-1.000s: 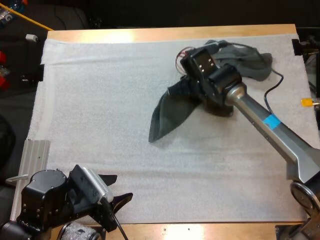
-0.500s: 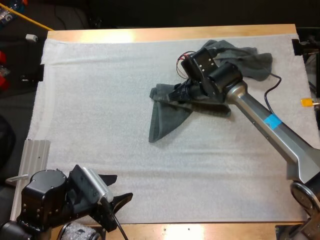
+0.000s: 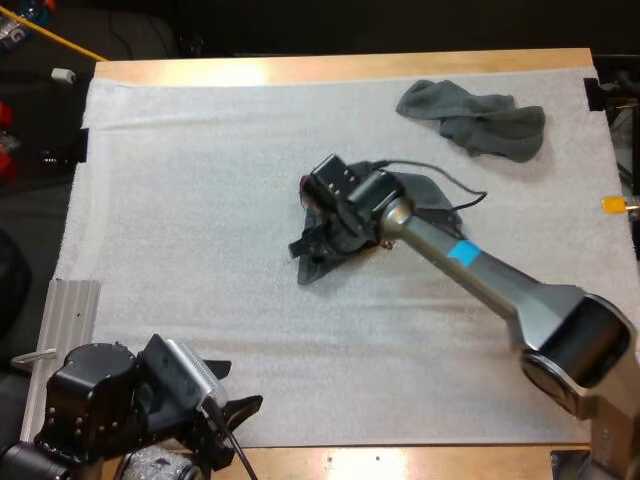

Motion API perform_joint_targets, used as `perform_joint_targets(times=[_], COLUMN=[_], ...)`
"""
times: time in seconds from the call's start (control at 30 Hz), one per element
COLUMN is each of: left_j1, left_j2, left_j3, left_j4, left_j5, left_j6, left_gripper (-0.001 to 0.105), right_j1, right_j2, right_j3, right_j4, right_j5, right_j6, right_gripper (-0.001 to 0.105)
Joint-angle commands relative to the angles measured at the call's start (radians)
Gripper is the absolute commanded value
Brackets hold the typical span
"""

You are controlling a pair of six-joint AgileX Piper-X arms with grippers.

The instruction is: Pick towel from pile, fold and stack

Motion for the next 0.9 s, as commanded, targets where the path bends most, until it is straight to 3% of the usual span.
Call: perform_joint_targets(times=[0.0, 0.13, 0.27, 0.5, 0.87], left_j1=[-0.005, -0.005, -0.005, -0.005, -0.005], left_j2=[0.001, 0.001, 0.001, 0.001, 0.001], left_j3=[-0.003, -0.003, -0.003, -0.003, -0.003], left_j4=[0.032, 0.052, 0.052, 0.048, 0.048], left_j5=[-0.054, -0.155, -0.157, -0.157, -0.156], left_j6=[-0.013, -0.016, -0.016, -0.016, -0.016], left_gripper=[0.058, 0.058, 0.058, 0.058, 0.058], right_j1=[-0.003, -0.001, 0.002, 0.005, 0.013], right_j2=[0.008, 0.038, 0.053, 0.058, 0.071], right_j3=[0.003, 0.003, 0.003, 0.003, 0.003], right_j4=[0.008, 0.005, -0.020, -0.040, -0.050], right_j5=[-0.006, -0.006, -0.006, -0.010, -0.100], right_j6=[0.018, 0.040, 0.057, 0.068, 0.098], right_gripper=[0.063, 0.063, 0.062, 0.046, 0.046])
